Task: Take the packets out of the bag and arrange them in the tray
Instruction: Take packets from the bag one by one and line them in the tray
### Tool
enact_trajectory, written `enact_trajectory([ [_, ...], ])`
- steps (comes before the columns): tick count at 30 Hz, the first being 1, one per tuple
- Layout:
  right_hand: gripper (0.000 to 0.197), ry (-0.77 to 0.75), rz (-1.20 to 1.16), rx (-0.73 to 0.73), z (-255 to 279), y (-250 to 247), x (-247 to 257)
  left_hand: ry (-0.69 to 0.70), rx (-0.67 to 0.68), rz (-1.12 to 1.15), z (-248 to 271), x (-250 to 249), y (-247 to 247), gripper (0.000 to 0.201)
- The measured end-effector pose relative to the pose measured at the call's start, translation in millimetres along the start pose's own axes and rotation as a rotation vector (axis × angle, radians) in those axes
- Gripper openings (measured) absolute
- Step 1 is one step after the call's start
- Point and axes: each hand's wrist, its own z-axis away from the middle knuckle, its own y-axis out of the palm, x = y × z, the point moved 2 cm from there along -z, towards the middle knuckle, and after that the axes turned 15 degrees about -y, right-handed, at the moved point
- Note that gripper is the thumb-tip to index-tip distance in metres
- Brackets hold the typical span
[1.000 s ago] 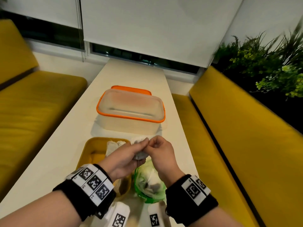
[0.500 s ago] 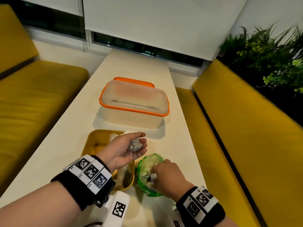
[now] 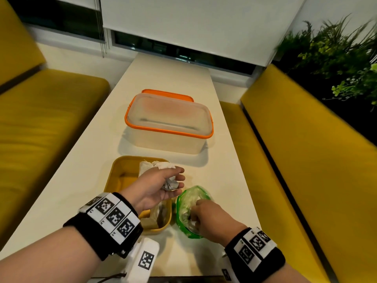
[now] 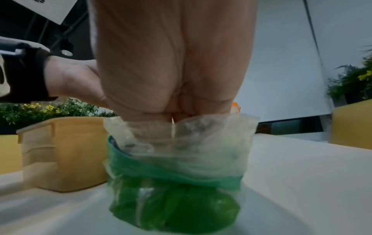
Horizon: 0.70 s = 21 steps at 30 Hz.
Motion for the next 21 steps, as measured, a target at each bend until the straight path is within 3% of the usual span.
enact_trajectory([
  [5,0.012,0.057,-0.203,-0.171,6,-12,1,0.031,-0.016,-0.022,3,-4,-4,0.015],
  [12,0.006,0.312,-0.825,-0.519,17,-6,-22,0.038,-0.046,-0.010,4,-2,-12,0.017],
  [16,0.003,0.279,-1.082,-0.633,22,-18,-21,0.044,-0.040,-0.059,1,-1,-3,0.016],
  [21,0.015,0.240,-1.210,-0.731,23,-30,-27,0.024,-0.013,-0.224,-5,5,9,0.024],
])
